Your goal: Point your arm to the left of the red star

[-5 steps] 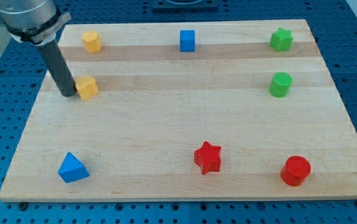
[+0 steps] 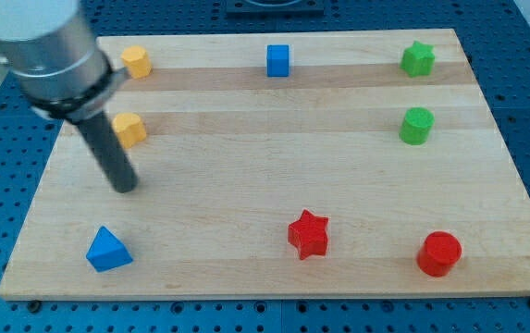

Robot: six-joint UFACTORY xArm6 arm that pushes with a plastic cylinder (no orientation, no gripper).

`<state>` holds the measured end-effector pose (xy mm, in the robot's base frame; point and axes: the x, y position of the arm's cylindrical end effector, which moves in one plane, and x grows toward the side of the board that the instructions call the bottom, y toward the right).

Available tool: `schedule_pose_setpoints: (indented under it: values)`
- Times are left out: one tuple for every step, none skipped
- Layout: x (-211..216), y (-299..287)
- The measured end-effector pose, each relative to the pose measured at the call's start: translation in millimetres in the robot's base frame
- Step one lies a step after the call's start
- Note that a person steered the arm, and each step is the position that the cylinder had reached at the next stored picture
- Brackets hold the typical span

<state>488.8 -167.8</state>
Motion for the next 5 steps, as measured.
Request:
schedule_pose_setpoints:
  values:
    - [0.2, 19.2]
    - [3.5, 19.2]
    - [31.4, 43.5]
    - [43.4, 59.2]
    - [82.1, 94.3]
